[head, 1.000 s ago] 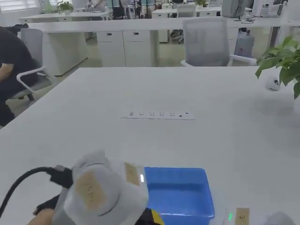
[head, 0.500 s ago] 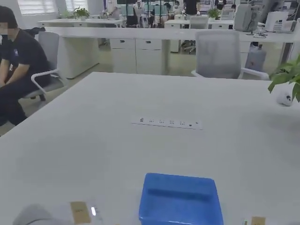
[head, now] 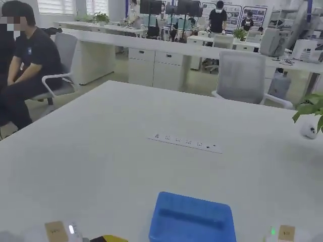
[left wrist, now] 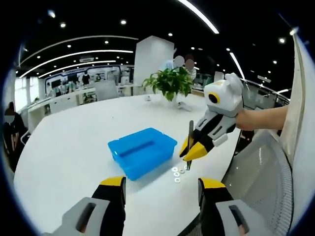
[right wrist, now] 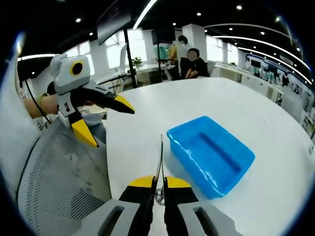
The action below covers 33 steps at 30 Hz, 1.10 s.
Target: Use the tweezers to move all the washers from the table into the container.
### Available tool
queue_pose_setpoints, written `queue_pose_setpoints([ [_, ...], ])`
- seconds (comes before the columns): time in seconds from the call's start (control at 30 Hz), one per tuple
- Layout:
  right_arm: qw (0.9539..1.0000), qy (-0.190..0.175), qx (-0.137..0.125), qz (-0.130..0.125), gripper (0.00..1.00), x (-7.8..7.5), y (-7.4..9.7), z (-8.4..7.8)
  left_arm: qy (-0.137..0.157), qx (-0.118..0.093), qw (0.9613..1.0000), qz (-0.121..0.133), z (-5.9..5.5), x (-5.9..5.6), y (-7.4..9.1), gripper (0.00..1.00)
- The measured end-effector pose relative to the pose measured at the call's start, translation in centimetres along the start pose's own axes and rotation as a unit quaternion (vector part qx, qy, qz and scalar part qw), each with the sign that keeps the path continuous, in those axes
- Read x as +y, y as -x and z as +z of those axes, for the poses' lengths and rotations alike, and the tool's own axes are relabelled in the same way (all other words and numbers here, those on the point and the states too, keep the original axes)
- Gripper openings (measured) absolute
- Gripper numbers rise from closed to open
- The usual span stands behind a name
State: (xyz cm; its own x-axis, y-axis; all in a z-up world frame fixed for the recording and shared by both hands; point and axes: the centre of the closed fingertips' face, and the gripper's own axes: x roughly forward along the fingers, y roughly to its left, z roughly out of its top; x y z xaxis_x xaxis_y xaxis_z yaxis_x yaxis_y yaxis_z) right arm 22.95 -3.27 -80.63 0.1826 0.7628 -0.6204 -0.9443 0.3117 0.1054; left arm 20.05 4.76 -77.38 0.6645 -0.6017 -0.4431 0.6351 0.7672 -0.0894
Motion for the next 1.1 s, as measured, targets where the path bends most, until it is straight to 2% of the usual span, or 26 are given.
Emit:
queue_pose_setpoints([
  [0.1,1.0,-0.006,-0.002,-0.006,0.03,-0.3,0.3,0.2,0.009,-0.038,0.9986,0.034,0.8,1.0,0.2,0.73],
  [0.13,0.9999,-0.008,-0.001,-0.008,0.03,-0.4,0.4,0.2,0.01,-0.039,0.9985,0.039,0.9,1.0,0.4,0.77],
  [0.23,0.9997,-0.017,-0.005,-0.014,0.03,-0.6,0.8,0.4,0.007,-0.07,0.9956,0.061,2.1,1.7,0.9,0.82],
  [0.33,0.9994,-0.03,-0.012,-0.012,0.03,-0.3,1.0,0.6,0.012,-0.082,0.9946,0.063,2.2,1.8,1.2,0.86],
  [0.47,0.999,-0.039,-0.013,-0.018,0.03,-0.2,1.2,0.5,0.028,-0.115,0.9911,0.061,3.2,1.8,1.4,0.92],
  [0.53,0.9985,-0.05,-0.016,-0.018,0.03,-0.2,1.3,0.5,0.021,-0.121,0.9904,0.064,3.4,1.8,1.5,0.95],
  [0.6,0.9971,-0.07,-0.026,-0.015,0.03,0.0,1.3,0.8,0.002,-0.117,0.9905,0.072,3.4,1.8,1.4,0.96],
  [0.7,0.9953,-0.086,-0.039,-0.019,0.03,0.1,1.4,1.1,-0.009,-0.117,0.9906,0.069,3.5,1.5,1.3,0.96],
  [0.87,0.9954,-0.083,-0.041,-0.023,0.03,0.0,1.4,1.7,0.002,-0.116,0.9909,0.068,3.4,1.7,1.4,0.95],
  [1.0,0.9955,-0.074,-0.047,-0.036,0.03,-0.7,1.9,2.6,0.004,-0.127,0.9893,0.071,3.7,1.8,1.6,0.94],
  [1.1,0.994,-0.082,-0.059,-0.043,0.03,-1.4,2.1,3.3,0.001,-0.13,0.9888,0.073,3.8,1.9,1.7,0.94],
])
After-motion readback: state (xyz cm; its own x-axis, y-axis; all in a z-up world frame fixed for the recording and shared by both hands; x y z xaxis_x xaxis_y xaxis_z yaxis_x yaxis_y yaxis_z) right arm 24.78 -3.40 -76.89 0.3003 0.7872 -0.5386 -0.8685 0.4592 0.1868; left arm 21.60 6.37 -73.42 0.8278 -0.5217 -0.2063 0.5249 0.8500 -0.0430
